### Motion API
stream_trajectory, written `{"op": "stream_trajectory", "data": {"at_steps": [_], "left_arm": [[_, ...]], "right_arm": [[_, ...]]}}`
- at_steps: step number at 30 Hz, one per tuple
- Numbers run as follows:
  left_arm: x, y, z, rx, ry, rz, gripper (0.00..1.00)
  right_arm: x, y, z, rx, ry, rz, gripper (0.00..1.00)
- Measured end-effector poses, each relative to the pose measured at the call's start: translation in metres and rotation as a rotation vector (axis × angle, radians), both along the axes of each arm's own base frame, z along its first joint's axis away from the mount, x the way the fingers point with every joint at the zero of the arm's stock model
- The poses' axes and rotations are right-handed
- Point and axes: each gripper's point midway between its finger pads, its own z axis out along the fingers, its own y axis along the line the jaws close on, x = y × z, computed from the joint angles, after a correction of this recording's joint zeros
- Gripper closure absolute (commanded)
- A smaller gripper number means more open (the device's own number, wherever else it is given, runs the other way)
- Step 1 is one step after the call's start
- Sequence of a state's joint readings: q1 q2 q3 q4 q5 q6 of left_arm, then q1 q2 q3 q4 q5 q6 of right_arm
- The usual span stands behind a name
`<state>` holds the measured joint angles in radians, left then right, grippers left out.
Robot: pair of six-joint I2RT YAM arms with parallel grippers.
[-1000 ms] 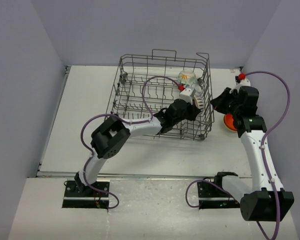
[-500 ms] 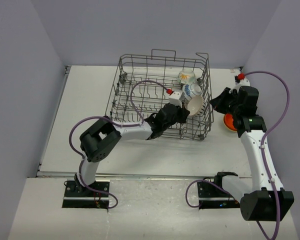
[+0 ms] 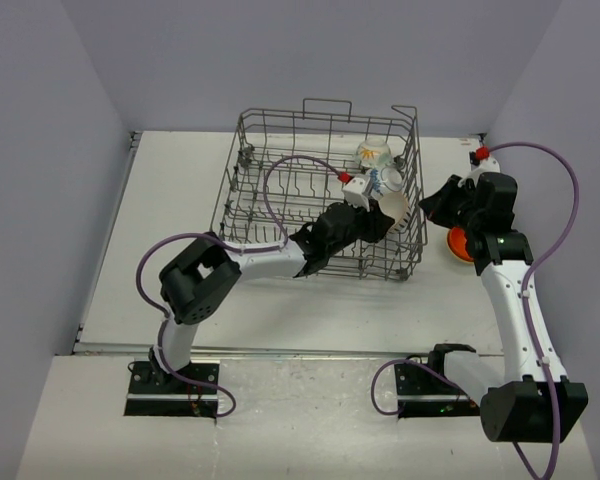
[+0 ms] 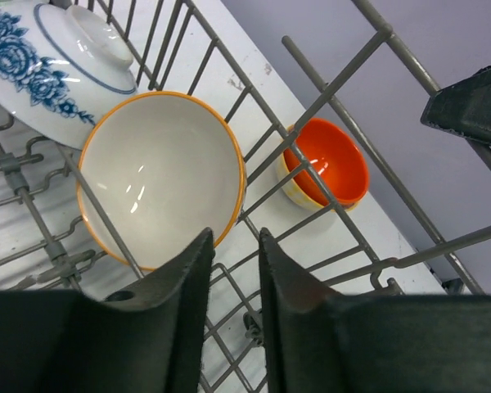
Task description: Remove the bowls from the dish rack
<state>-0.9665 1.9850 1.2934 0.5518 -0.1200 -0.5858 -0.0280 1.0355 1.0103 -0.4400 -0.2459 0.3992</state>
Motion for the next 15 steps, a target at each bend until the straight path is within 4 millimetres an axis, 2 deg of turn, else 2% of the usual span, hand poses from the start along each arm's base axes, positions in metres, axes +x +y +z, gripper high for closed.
{"op": "stream_trajectory", "data": {"at_steps": [3, 7, 12, 15], "left_arm": [[0.002, -0.008, -0.001, 0.0, -0.007, -0.018, 0.59], [0.004, -0.016, -0.015, 0.032, -0.019, -0.047, 0.52], [0.007, -0.022, -0.031, 0.083, -0.04, -0.072, 0.5], [0.011, -0.029, -0.031, 0.101, -0.064, -0.084, 0.5]], "right_arm": [[0.0, 0.0, 0.0, 0.0, -0.001, 0.0, 1.0], [0.0, 0.0, 0.0, 0.0, -0.001, 0.0, 1.0], [0.0, 0.0, 0.0, 0.0, -0.001, 0.001, 1.0], [0.0, 0.0, 0.0, 0.001, -0.002, 0.002, 1.0]]}}
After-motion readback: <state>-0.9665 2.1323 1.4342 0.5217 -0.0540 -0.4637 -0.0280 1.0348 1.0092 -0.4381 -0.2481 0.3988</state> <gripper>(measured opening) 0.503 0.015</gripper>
